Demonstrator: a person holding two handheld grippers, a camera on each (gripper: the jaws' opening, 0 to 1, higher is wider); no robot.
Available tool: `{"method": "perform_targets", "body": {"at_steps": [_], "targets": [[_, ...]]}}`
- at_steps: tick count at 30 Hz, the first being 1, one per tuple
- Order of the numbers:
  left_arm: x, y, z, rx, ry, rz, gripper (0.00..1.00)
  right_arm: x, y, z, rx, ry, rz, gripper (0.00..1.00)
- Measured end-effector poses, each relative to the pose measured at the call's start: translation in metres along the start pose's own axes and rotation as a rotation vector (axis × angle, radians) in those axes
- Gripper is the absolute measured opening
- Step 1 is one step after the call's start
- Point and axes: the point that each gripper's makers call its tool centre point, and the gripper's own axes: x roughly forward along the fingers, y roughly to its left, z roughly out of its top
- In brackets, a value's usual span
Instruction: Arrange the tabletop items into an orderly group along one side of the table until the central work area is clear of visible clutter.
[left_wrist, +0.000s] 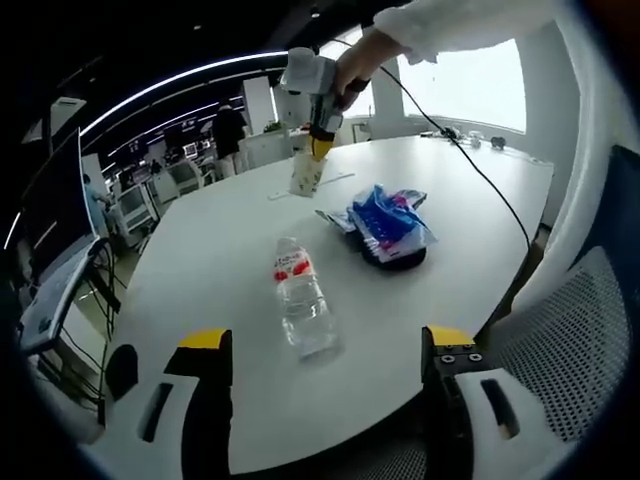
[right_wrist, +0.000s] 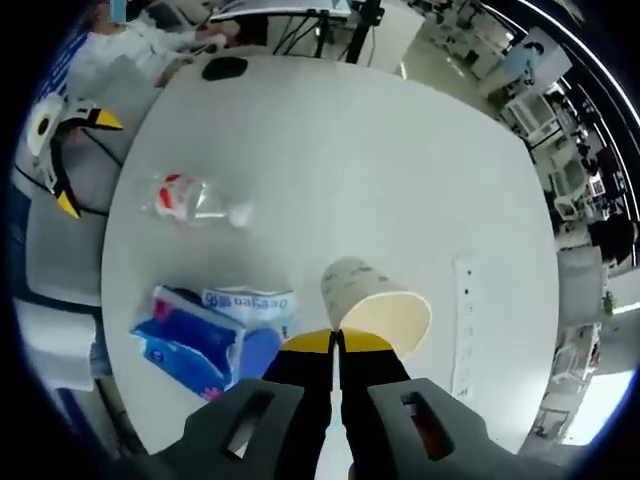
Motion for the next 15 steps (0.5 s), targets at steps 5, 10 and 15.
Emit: {"method": "perform_targets", "body": {"at_steps": [5,10,15], "targets": [[0.001,0.002,-0.003,0.001,0.015,0.010,0.79,0.007,-0.002,-0.001,-0.041,0.038,-0.003,0.00],[0.001,0.005,-0.004,-0.005,0.016,0.019,0.78,0.015,-0.002,0.000,-0.035,0.052,0.007,0.00],[0.002,0.007,-0.007,0.000,0.034,0.028,0.77,0.019,-0.003,0.002,-0.072,0.077,0.004,0.00]]}}
